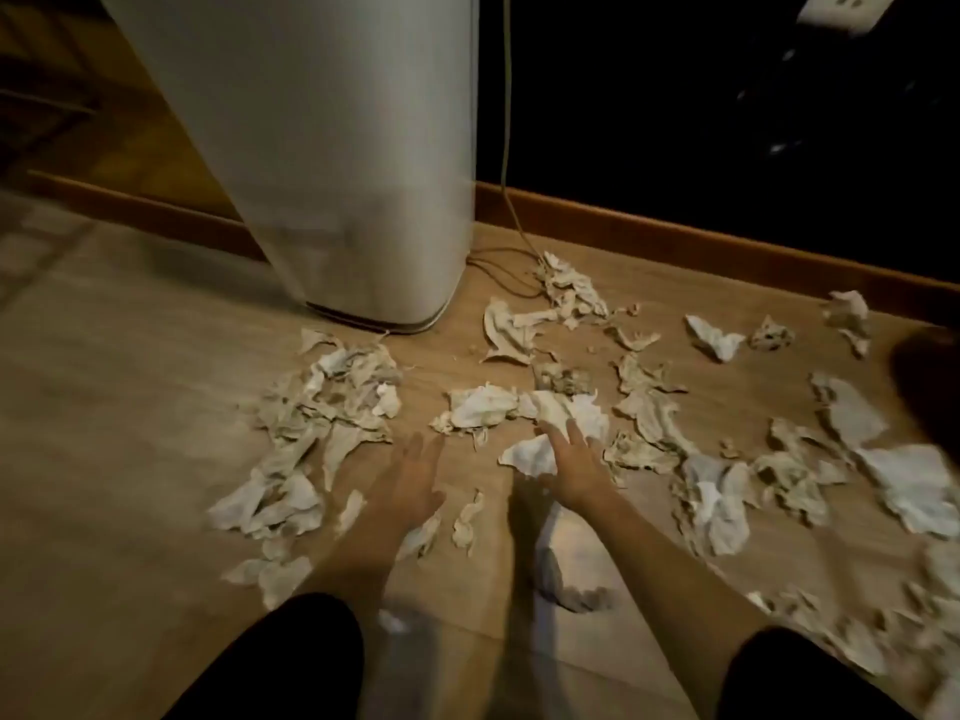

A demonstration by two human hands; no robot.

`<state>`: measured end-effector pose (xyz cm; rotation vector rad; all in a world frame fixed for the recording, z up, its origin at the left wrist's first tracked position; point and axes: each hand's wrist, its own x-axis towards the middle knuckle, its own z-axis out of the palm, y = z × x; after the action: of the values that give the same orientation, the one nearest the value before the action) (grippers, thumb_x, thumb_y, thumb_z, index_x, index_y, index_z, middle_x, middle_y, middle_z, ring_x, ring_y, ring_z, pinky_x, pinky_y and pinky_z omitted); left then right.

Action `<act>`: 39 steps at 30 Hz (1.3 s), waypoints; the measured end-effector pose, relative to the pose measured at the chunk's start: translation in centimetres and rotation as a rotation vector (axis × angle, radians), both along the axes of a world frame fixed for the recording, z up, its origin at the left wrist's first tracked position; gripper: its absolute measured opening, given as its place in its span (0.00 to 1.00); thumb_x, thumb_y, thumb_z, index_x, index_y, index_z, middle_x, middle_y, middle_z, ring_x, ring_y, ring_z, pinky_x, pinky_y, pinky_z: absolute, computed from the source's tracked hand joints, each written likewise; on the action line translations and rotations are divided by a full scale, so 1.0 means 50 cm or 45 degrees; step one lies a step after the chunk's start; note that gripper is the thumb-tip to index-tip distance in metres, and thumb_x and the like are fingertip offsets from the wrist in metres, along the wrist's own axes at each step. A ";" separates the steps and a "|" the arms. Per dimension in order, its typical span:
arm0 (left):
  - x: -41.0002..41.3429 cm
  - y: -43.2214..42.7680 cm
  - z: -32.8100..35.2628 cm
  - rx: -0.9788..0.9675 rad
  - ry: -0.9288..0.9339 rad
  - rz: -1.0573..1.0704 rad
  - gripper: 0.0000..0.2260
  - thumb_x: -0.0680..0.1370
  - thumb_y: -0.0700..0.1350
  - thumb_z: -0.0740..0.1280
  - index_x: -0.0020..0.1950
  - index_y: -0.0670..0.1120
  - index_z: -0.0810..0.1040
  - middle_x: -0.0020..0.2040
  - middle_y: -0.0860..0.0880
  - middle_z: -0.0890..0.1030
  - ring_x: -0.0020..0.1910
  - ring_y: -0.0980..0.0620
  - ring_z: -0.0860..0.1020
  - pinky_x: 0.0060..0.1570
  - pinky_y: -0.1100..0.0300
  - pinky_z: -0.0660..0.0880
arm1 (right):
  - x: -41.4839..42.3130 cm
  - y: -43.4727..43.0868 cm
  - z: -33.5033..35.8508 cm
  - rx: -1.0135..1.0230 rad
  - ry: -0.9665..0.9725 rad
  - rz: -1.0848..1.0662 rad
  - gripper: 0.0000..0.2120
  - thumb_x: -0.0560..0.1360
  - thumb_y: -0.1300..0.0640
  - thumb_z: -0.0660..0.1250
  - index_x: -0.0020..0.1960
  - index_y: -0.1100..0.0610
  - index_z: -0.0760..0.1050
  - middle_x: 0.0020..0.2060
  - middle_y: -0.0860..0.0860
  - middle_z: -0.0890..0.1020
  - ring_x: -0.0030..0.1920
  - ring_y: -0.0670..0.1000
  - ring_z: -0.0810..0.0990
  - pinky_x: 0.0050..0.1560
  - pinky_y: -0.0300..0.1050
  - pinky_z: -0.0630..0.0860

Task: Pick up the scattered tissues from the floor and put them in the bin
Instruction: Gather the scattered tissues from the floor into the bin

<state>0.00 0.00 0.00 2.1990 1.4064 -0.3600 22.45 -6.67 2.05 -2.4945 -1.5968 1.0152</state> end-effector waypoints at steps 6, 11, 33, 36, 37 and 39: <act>0.168 0.093 -0.148 0.028 -0.160 -0.048 0.38 0.74 0.42 0.68 0.74 0.61 0.48 0.78 0.46 0.45 0.75 0.37 0.51 0.71 0.44 0.62 | 0.074 0.100 -0.203 -0.028 -0.069 0.014 0.39 0.75 0.66 0.62 0.72 0.35 0.48 0.77 0.55 0.43 0.74 0.70 0.45 0.68 0.70 0.59; 0.197 0.135 -0.245 0.202 -0.191 0.016 0.18 0.74 0.39 0.66 0.64 0.50 0.73 0.68 0.40 0.69 0.65 0.37 0.68 0.64 0.47 0.70 | 0.054 0.123 -0.277 0.307 -0.341 0.095 0.25 0.73 0.67 0.63 0.68 0.54 0.65 0.66 0.59 0.68 0.66 0.64 0.64 0.62 0.55 0.68; -0.215 0.277 -0.168 0.157 -0.249 0.264 0.41 0.65 0.60 0.72 0.74 0.57 0.56 0.76 0.37 0.49 0.75 0.38 0.53 0.70 0.46 0.60 | -0.124 0.302 -0.309 0.489 -0.115 0.047 0.11 0.72 0.60 0.65 0.55 0.56 0.77 0.59 0.60 0.77 0.60 0.60 0.74 0.55 0.48 0.74; -0.183 0.300 -0.193 0.103 -0.149 0.111 0.44 0.65 0.64 0.72 0.73 0.66 0.49 0.77 0.41 0.38 0.76 0.37 0.45 0.73 0.41 0.54 | -0.179 0.385 -0.271 0.661 -0.060 0.061 0.10 0.72 0.66 0.61 0.49 0.59 0.78 0.48 0.59 0.82 0.50 0.60 0.79 0.47 0.48 0.75; -0.171 0.304 -0.202 0.128 -0.083 0.041 0.40 0.68 0.62 0.71 0.73 0.63 0.52 0.77 0.40 0.42 0.76 0.36 0.47 0.73 0.41 0.54 | -0.190 0.411 -0.259 0.740 -0.093 0.051 0.10 0.71 0.66 0.61 0.49 0.59 0.78 0.47 0.59 0.81 0.50 0.61 0.79 0.46 0.49 0.75; -0.157 0.306 -0.226 0.247 -0.059 0.002 0.28 0.73 0.52 0.69 0.71 0.54 0.64 0.74 0.39 0.59 0.72 0.36 0.59 0.69 0.46 0.61 | -0.206 0.462 -0.247 0.771 -0.131 0.074 0.11 0.71 0.66 0.62 0.51 0.59 0.78 0.50 0.60 0.80 0.53 0.63 0.77 0.48 0.49 0.73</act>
<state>-7.85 15.30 -11.31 2.3438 1.4717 -0.1766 12.14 16.42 -10.30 -2.1147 -1.6857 0.3253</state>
